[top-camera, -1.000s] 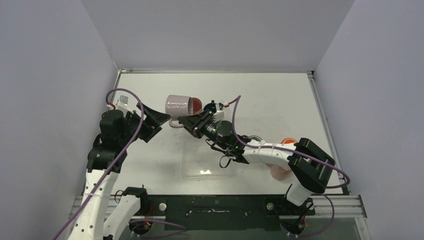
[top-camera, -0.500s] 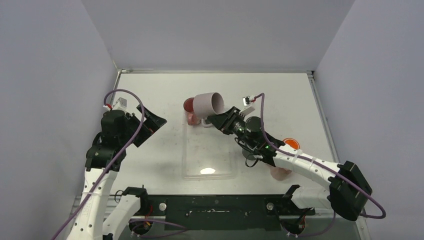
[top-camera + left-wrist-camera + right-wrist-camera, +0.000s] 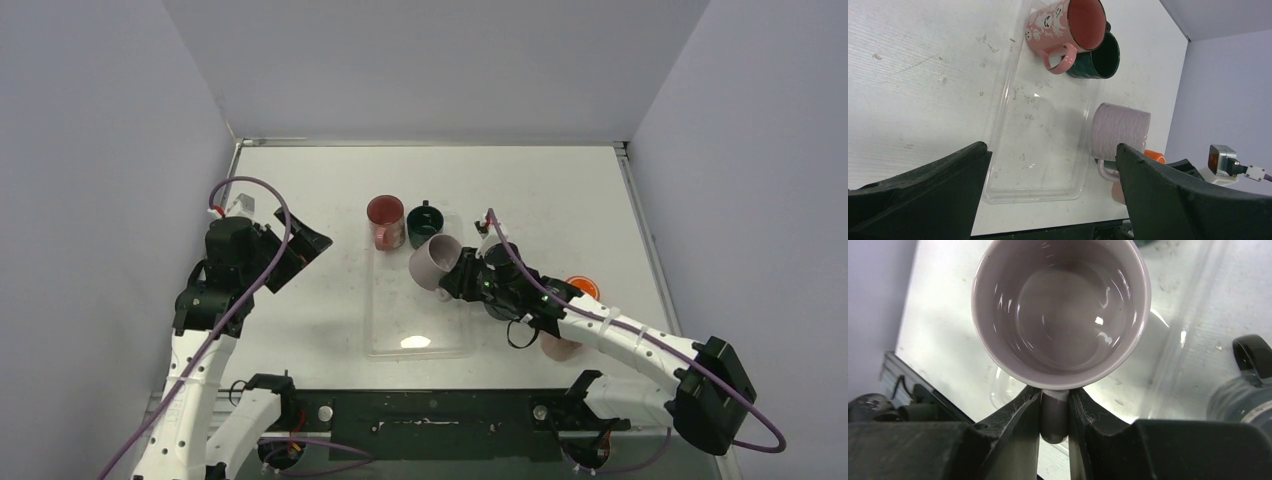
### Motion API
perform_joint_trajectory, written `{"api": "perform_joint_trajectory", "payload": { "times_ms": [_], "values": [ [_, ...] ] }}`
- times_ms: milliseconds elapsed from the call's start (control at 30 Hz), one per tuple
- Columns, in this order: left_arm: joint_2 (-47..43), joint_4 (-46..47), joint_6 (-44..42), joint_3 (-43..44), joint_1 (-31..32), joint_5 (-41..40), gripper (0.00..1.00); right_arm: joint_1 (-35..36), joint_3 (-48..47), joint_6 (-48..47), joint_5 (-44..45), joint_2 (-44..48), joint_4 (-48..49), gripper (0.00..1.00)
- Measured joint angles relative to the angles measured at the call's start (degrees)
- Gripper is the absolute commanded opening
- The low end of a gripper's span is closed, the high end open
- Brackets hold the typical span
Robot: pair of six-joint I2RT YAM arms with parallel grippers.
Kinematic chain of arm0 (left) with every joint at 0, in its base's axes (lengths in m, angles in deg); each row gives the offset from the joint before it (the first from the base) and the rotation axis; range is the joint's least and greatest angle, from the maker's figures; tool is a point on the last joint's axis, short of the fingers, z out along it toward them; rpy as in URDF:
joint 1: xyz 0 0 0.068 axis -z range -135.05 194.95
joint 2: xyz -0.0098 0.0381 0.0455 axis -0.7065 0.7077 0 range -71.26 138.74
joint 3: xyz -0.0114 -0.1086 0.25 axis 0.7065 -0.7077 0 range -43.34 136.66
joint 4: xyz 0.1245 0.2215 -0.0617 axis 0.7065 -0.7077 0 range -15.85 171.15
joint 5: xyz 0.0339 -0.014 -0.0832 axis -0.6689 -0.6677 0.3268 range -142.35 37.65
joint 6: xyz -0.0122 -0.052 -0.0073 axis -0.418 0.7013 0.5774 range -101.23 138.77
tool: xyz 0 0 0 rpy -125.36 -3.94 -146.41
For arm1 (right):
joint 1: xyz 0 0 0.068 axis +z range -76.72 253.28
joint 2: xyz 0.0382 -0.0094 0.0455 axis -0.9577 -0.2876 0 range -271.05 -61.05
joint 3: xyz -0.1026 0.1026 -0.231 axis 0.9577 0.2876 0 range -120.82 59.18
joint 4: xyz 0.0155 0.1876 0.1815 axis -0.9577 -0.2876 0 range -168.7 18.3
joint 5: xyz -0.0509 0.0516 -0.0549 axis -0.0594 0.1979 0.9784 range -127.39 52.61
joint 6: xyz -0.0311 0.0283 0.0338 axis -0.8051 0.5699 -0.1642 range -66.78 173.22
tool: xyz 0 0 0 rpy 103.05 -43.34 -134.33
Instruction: Turn the mug right side up
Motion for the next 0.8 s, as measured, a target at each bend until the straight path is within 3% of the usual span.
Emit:
{"api": "perform_joint_trajectory", "payload": {
  "times_ms": [400,800],
  "values": [
    [-1.7,-0.1,0.6,-2.4,0.0,-0.5,0.97,-0.8,0.2,-6.9,4.7,-8.0,-3.6,0.05],
    [-2.0,-1.3,1.3,-2.6,-0.2,-1.7,0.97,6.2,-0.1,-13.7,12.4,-15.0,-1.1,0.05]
  ]
}}
